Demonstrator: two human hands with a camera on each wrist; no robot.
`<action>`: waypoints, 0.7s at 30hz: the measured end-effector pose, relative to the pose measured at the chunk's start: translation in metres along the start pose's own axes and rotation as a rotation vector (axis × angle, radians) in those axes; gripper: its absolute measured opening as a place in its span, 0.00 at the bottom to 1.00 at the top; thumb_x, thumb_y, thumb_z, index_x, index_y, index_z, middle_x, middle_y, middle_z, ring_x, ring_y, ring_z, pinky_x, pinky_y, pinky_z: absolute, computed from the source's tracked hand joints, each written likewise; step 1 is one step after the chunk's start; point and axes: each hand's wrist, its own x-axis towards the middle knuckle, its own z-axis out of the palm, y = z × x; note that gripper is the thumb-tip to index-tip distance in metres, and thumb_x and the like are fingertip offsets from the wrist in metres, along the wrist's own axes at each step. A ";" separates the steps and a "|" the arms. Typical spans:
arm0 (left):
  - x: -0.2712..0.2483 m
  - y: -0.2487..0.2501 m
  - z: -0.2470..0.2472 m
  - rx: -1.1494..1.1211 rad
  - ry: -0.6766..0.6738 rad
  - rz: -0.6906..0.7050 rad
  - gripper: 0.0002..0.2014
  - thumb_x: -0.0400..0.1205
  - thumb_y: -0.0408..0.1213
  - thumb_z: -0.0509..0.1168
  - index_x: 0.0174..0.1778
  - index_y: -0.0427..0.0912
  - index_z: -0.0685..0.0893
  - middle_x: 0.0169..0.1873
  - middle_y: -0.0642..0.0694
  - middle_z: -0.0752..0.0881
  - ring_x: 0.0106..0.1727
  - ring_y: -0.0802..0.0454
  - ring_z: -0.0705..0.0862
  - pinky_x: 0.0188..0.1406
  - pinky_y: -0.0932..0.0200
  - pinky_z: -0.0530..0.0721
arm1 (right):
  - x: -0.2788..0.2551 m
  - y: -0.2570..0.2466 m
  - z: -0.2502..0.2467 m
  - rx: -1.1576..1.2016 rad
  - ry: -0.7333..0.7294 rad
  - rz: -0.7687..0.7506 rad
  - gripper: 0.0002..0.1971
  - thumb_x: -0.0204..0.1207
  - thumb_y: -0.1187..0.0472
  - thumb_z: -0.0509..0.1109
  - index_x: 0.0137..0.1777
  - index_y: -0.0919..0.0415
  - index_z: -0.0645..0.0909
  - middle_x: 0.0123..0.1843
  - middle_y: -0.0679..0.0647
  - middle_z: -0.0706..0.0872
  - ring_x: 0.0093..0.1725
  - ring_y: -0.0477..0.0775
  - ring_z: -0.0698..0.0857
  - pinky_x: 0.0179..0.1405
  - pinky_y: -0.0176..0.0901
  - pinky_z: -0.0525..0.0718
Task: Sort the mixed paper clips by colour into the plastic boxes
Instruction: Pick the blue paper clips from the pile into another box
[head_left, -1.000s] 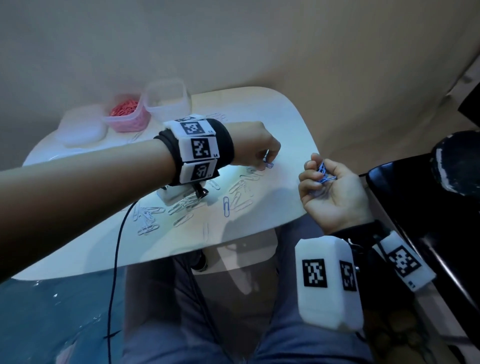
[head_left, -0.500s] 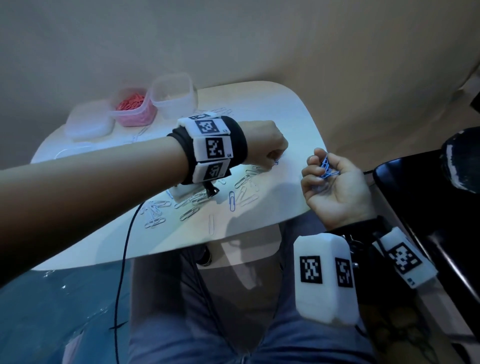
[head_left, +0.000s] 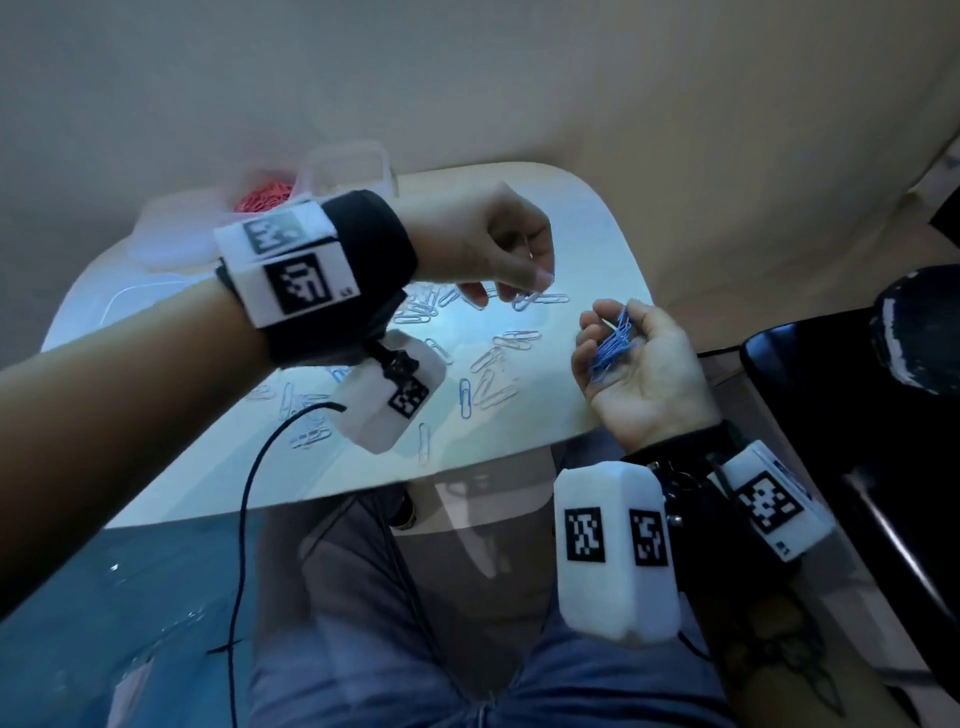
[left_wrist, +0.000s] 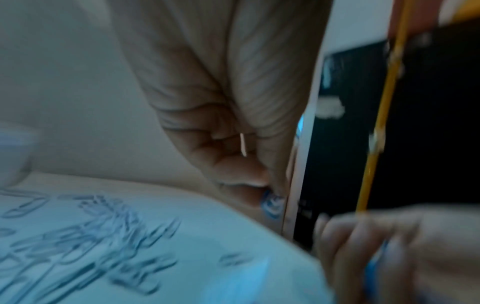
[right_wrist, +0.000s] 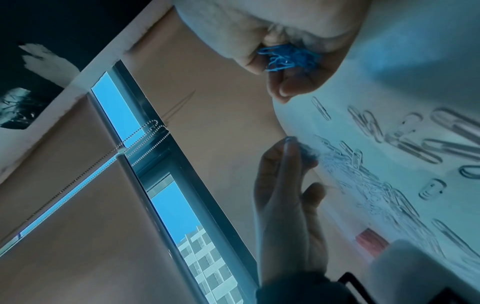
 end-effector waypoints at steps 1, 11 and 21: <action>-0.008 0.003 0.000 -0.045 -0.013 0.000 0.04 0.79 0.36 0.67 0.39 0.44 0.82 0.25 0.55 0.82 0.29 0.65 0.81 0.24 0.72 0.78 | -0.001 0.003 0.003 0.003 -0.017 0.014 0.16 0.82 0.61 0.54 0.33 0.63 0.75 0.25 0.54 0.80 0.18 0.43 0.78 0.18 0.27 0.76; -0.022 0.009 0.031 -0.011 0.114 -0.001 0.07 0.73 0.33 0.74 0.44 0.34 0.89 0.26 0.48 0.85 0.23 0.62 0.81 0.23 0.73 0.78 | -0.011 0.030 0.014 0.092 -0.157 0.170 0.14 0.79 0.64 0.54 0.40 0.68 0.79 0.31 0.58 0.86 0.26 0.51 0.86 0.28 0.32 0.83; -0.049 -0.042 0.036 0.093 0.140 -0.308 0.11 0.70 0.43 0.77 0.30 0.42 0.83 0.20 0.52 0.81 0.14 0.67 0.75 0.20 0.73 0.74 | -0.012 0.030 0.011 0.155 -0.144 0.144 0.18 0.83 0.59 0.51 0.39 0.67 0.76 0.32 0.62 0.87 0.27 0.52 0.89 0.29 0.41 0.88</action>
